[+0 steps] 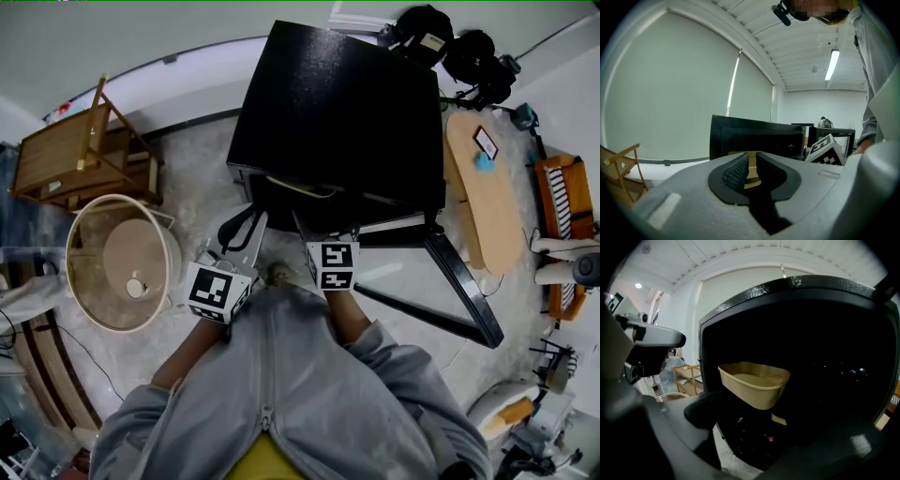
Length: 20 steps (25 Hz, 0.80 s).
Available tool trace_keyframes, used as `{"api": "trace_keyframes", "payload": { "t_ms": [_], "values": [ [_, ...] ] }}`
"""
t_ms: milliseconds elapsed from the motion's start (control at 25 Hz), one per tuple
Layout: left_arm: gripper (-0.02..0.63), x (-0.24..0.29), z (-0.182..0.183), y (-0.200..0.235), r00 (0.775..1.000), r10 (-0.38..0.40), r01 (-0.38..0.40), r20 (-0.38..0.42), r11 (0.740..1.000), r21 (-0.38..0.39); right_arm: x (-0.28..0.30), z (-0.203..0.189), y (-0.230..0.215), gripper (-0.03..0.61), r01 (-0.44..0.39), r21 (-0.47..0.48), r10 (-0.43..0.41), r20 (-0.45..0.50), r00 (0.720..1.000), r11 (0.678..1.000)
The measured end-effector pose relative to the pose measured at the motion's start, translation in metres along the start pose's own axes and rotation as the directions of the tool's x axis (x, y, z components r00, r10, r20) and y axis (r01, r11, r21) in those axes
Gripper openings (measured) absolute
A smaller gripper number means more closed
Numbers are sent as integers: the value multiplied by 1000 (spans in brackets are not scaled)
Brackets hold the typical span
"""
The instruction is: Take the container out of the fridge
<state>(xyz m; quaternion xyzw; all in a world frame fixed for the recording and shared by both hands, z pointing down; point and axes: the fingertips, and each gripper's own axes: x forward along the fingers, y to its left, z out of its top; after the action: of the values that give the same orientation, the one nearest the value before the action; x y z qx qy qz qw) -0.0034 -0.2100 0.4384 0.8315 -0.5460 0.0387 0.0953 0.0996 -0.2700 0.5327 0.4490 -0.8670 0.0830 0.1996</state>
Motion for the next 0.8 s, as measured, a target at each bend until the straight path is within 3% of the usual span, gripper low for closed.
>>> {"api": "trace_keyframes", "payload": {
  "t_ms": [240, 360, 800],
  "values": [
    [54, -4, -1, 1, 1000, 3, -3, -2, 1000, 3, 22, -4, -23, 405, 43, 25, -42, -46, 998, 999],
    [54, -6, -2, 4, 1000, 9, -9, -2, 1000, 4, 28, 2, -20, 318, 37, -5, -37, -38, 999, 999],
    [54, -8, -4, 7, 1000, 22, -22, -6, 1000, -1, 10, 0, -12, 265, 13, -27, -14, -10, 1000, 1000]
  ]
}}
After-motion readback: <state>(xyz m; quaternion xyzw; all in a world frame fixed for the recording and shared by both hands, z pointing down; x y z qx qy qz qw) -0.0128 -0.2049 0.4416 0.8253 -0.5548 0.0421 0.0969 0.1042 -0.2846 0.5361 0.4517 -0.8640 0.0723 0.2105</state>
